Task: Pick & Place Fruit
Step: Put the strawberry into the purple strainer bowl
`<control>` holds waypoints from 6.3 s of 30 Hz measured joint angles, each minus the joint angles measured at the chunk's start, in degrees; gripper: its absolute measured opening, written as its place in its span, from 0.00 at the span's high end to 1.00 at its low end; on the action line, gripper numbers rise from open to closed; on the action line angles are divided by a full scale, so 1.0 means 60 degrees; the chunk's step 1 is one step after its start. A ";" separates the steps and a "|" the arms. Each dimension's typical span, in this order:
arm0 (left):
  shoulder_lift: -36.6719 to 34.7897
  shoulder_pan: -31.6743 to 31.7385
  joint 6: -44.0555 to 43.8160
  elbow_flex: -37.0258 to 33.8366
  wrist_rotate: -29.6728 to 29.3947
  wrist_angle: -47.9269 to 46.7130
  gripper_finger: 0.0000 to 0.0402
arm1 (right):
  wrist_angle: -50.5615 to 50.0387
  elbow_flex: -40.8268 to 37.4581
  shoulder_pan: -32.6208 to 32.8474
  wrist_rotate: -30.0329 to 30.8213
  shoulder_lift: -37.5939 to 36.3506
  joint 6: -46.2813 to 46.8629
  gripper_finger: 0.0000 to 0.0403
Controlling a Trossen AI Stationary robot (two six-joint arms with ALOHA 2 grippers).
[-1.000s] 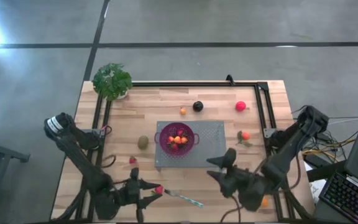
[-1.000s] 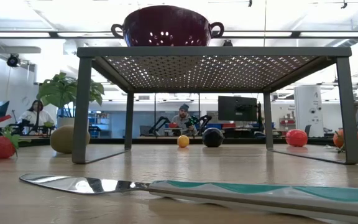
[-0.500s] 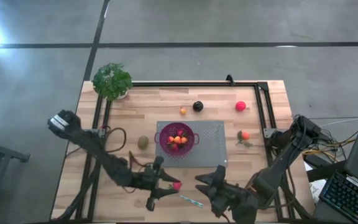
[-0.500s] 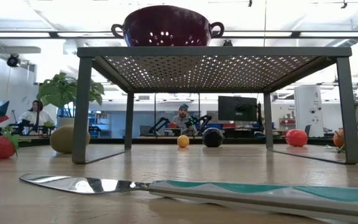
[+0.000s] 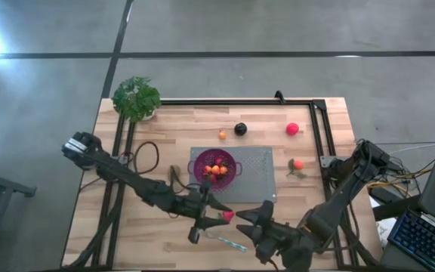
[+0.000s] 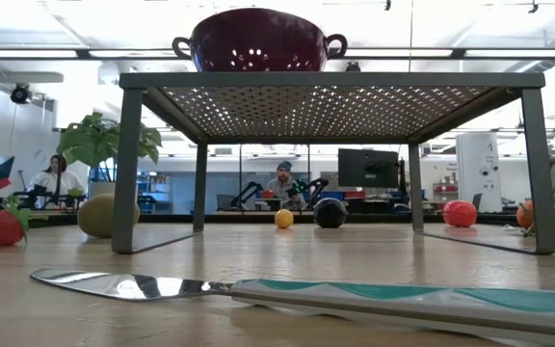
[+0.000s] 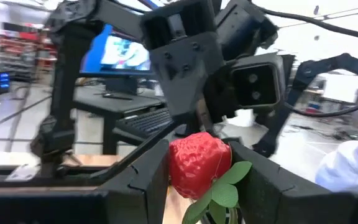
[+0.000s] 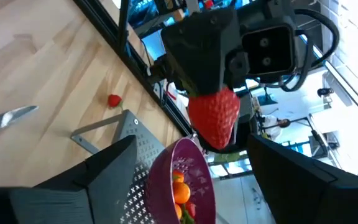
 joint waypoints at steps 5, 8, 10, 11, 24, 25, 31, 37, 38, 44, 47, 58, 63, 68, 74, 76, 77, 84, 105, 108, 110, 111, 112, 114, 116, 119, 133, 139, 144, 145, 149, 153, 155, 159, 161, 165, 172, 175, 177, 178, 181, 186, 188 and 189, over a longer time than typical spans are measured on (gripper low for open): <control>0.0272 0.0127 -0.0034 0.0391 0.0637 -0.0123 0.61 | -0.0005 0.0000 -0.0153 0.0043 -0.0004 -0.0062 0.25; 0.0204 0.0163 0.0085 0.0436 0.0621 -0.0607 0.61 | -0.0140 0.0000 -0.0166 0.0867 -0.0007 -0.0097 0.28; 0.0007 0.0201 0.0196 0.0434 0.0570 -0.0847 0.61 | -0.0414 0.0000 -0.0080 0.1728 -0.0015 -0.0038 0.30; -0.0118 0.0219 0.0238 0.0429 0.0539 -0.0881 0.61 | -0.0625 0.0000 0.0003 0.2074 -0.0043 0.0088 0.31; -0.2405 0.1273 -0.0575 0.0949 -0.1714 -0.6910 0.61 | -0.7027 -0.0148 -0.0352 -0.0903 -0.2456 0.7986 0.41; -0.2494 0.1412 -0.0802 0.1105 -0.1777 -0.7632 0.61 | -0.7315 -0.0189 -0.0508 -0.1262 -0.2696 0.8269 0.42; -0.2406 0.2171 -0.1998 0.2472 -0.1888 -1.1757 0.61 | -0.8225 -0.0442 -0.1189 -0.2798 -0.4312 0.9068 0.48; -0.1858 0.2488 -0.2118 0.3511 -0.1843 -1.3815 0.61 | -0.8316 -0.0691 -0.1677 -0.3693 -0.6008 0.9106 0.53; -0.1760 0.2543 -0.2068 0.3645 -0.1794 -1.3971 0.61 | -0.8308 -0.0759 -0.1761 -0.3822 -0.6287 0.9127 0.54; -0.1169 0.2781 -0.1640 0.4269 -0.1655 -1.4830 0.61 | -0.8320 -0.1200 -0.2100 -0.4059 -0.7641 0.9662 0.58; -0.0900 0.2910 -0.1585 0.4509 -0.1550 -1.5433 0.61 | -0.8318 -0.1503 -0.2108 -0.4060 -0.8109 0.9729 0.58; -0.0274 0.3292 -0.1460 0.4672 -0.1114 -1.5845 0.61 | -0.8301 -0.2339 -0.2108 -0.4033 -0.8636 0.9813 0.54; -0.0270 0.3285 -0.1443 0.4629 -0.1086 -1.6099 0.61 | -0.8324 -0.2477 -0.2108 -0.4030 -0.8644 0.9807 0.56; -0.0270 0.3285 -0.1428 0.4622 -0.0791 -1.6297 0.61 | -0.8309 -0.2477 -0.2108 -0.4030 -0.8652 0.9785 0.59; -0.0248 0.3285 -0.1430 0.4614 -0.0810 -1.6293 0.55 | -0.8309 -0.2477 -0.2108 -0.4026 -0.8652 0.9785 0.60; -0.0248 0.3285 -0.1428 0.4614 -0.0810 -1.6297 0.52 | -0.8309 -0.2477 -0.2108 -0.4026 -0.8648 0.9785 0.59; -0.0248 0.3288 -0.1428 0.4614 -0.0810 -1.6300 0.50 | -0.8312 -0.2477 -0.2108 -0.4026 -0.8648 0.9785 0.58; -0.0266 0.3289 -0.1340 0.4843 -0.0592 -1.6558 0.39 | -0.8313 -0.2477 -0.2108 -0.4022 -0.8648 0.9748 0.53; -0.0303 0.2004 -0.4673 0.7951 -0.0586 -2.2280 0.39 | -0.8331 -0.2477 -0.2108 -0.3921 -0.8638 0.8972 0.63; -0.0303 0.1463 -0.5421 0.7881 -0.0672 -2.2854 0.39 | -0.8335 -0.2477 -0.2108 -0.3771 -0.8633 0.8951 0.65; -0.0303 0.1050 -0.5906 0.7871 -0.0891 -2.3065 0.39 | -0.8335 -0.2477 -0.2108 -0.3763 -0.8637 0.8951 0.67; -0.0303 0.0858 -0.6104 0.7862 -0.1044 -2.3124 0.39 | -0.8335 -0.2477 -0.2108 -0.3756 -0.8637 0.8951 0.67; -0.0303 0.0653 -0.6298 0.7855 -0.1189 -2.3119 0.39 | -0.8335 -0.2477 -0.2108 -0.3756 -0.8633 0.8951 0.67; -0.0321 0.0214 -0.6684 0.7738 -0.1631 -2.3104 0.39 | -0.8335 -0.2477 -0.2108 -0.3756 -0.8633 0.9003 0.68; -0.0329 -0.0196 -0.7087 0.7531 -0.2150 -2.3094 0.39 | -0.8335 -0.2476 -0.2108 -0.3756 -0.8637 0.9027 0.68; -0.0339 -0.0689 -0.7626 0.7061 -0.2365 -2.3106 0.39 | -0.8335 -0.2475 -0.2108 -0.3756 -0.8637 0.9031 0.68; -0.1709 -0.1965 -1.0242 0.3295 -0.2325 -2.2365 0.40 | -0.8324 -0.2473 -0.2108 -0.3756 -0.8619 0.9129 0.58; -0.3006 -0.1979 -1.0342 0.0674 -0.2037 -2.0014 0.40 | -0.8300 -0.2473 -0.2108 -0.3745 -0.8617 0.9137 0.55; -0.3952 -0.1975 -1.0750 -0.1119 -0.1539 -1.8883 0.40 | -0.8298 -0.2473 -0.2112 -0.3741 -0.8619 0.9140 0.54; -0.4131 -0.1975 -1.0923 -0.1397 -0.1507 -1.8733 0.40 | -0.8298 -0.2473 -0.2112 -0.3726 -0.8619 0.9140 0.53; -0.4718 -0.1970 -1.1413 -0.2409 -0.1451 -1.7592 0.39 | -0.8291 -0.2473 -0.2112 -0.3380 -0.8619 0.9143 0.52; -0.5135 -0.1916 -1.1567 -0.3236 -0.1329 -1.6198 0.39 | -0.8257 -0.2473 -0.2119 -0.3243 -0.8633 0.9144 0.51; -0.5247 -0.1808 -1.1820 -0.3588 -0.1096 -1.5936 0.38 | -0.8251 -0.2473 -0.2115 -0.3243 -0.8633 0.9144 0.50; -0.5361 -0.1564 -1.2495 -0.4218 -0.0105 -1.5679 0.33 | -0.8233 -0.2473 -0.2115 -0.3243 -0.8633 0.9192 0.49; -0.5420 -0.1497 -1.2561 -0.4506 0.0262 -1.5175 0.30 | -0.8233 -0.2473 -0.2115 -0.3243 -0.8633 0.9271 0.48; -0.5522 -0.1476 -1.2384 -0.4845 0.0331 -1.4418 0.27 | -0.8240 -0.2473 -0.2115 -0.3243 -0.8633 0.9279 0.47; -0.5574 -0.1476 -1.2349 -0.4919 0.0147 -1.4332 0.26 | -0.8244 -0.2473 -0.2115 -0.3243 -0.8637 0.9279 0.47; -0.5557 -0.1476 -1.2231 -0.4919 -0.0309 -1.4233 0.26 | -0.8244 -0.2473 -0.2112 -0.3243 -0.8637 0.9279 0.49; -0.5489 -0.1476 -1.2072 -0.4913 -0.0466 -1.4151 0.26 | -0.8244 -0.2473 -0.2112 -0.3245 -0.8637 0.9279 0.49; -0.5423 -0.1476 -1.2030 -0.4912 -0.0498 -1.4084 0.26 | -0.8247 -0.2473 -0.2112 -0.3246 -0.8637 0.9280 0.50; -0.5146 -0.1476 -1.1985 -0.4912 -0.0565 -1.3814 0.26 | -0.8247 -0.2473 -0.2110 -0.3246 -0.8637 0.9279 0.51; -0.4472 -0.1474 -1.1954 -0.4905 -0.0697 -1.3742 0.26 | -0.8247 -0.2473 -0.2112 -0.3246 -0.8637 0.9239 0.52; -0.4169 -0.1472 -1.2006 -0.4905 -0.0703 -1.3651 0.26 | -0.8247 -0.2473 -0.2112 -0.3246 -0.8637 0.9242 0.53; -0.4009 -0.1472 -1.2014 -0.4897 -0.0754 -1.3579 0.26 | -0.8247 -0.2473 -0.2110 -0.3246 -0.8637 0.9245 0.53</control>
